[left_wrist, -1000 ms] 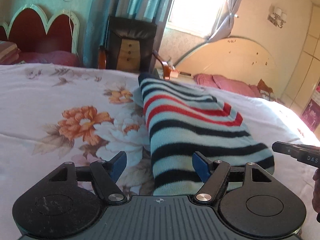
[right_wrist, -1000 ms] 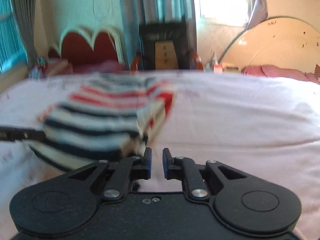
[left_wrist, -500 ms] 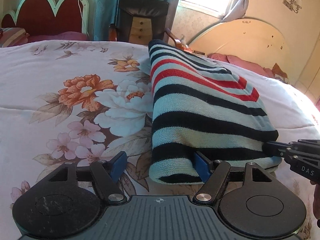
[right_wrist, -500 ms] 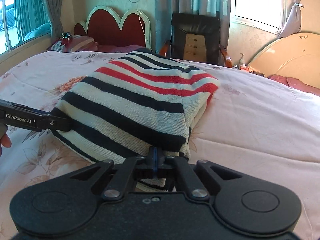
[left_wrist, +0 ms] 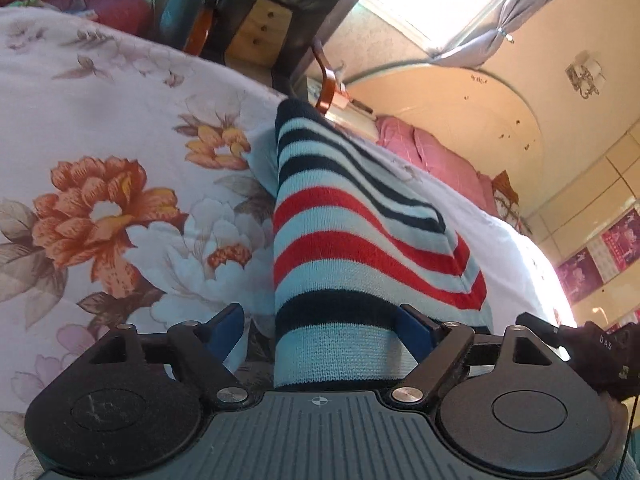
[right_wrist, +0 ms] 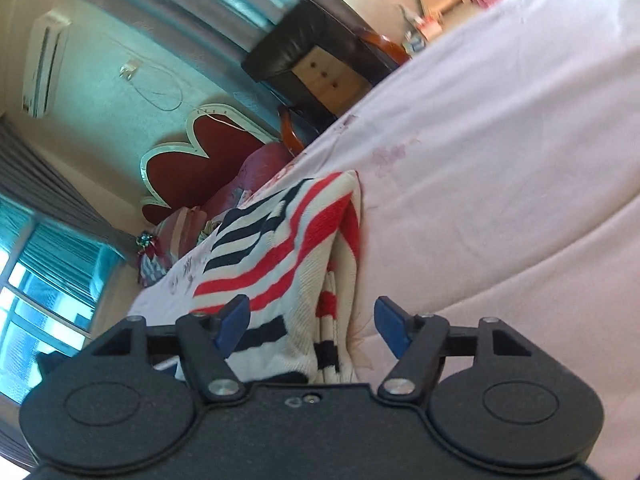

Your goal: Fold small clothes

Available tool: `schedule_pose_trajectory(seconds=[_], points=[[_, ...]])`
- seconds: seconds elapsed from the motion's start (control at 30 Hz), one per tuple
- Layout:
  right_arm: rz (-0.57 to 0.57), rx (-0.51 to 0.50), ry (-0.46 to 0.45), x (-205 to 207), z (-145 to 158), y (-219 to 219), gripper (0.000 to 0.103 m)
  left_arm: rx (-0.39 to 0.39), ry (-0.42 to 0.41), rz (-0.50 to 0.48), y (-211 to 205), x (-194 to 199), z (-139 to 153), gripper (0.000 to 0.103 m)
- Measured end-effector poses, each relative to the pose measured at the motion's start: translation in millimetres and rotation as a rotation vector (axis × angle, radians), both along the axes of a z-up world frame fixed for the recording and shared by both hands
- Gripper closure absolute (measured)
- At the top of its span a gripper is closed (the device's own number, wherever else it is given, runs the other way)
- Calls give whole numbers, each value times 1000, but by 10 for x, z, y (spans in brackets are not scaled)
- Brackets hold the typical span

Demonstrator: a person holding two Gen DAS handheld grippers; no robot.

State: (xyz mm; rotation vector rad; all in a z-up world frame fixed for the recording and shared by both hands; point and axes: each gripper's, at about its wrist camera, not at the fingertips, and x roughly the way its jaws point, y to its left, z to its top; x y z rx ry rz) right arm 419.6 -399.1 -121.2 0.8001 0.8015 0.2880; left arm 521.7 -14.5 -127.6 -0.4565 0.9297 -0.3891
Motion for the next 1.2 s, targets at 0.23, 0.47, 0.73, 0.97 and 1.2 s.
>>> schedule_pose_trajectory(seconds=[0.23,0.47,0.73,0.97,1.2], points=[[87,48,101,260,-299,169,36,-59,37,-65,-23,213,-174,20],[125,77,116,506,-367,317,53,-33,26,-119,-193,474,-168,20],[133,84,82,494,-397,274,61,69,-30,-174,-471,487,-92,35],[136,-69,43,417,-188,454,69,91,-71,-186,-476,385,51,54],[133,-134,-21,238,189,626,71,137,-120,-244,-508,189,367,60]])
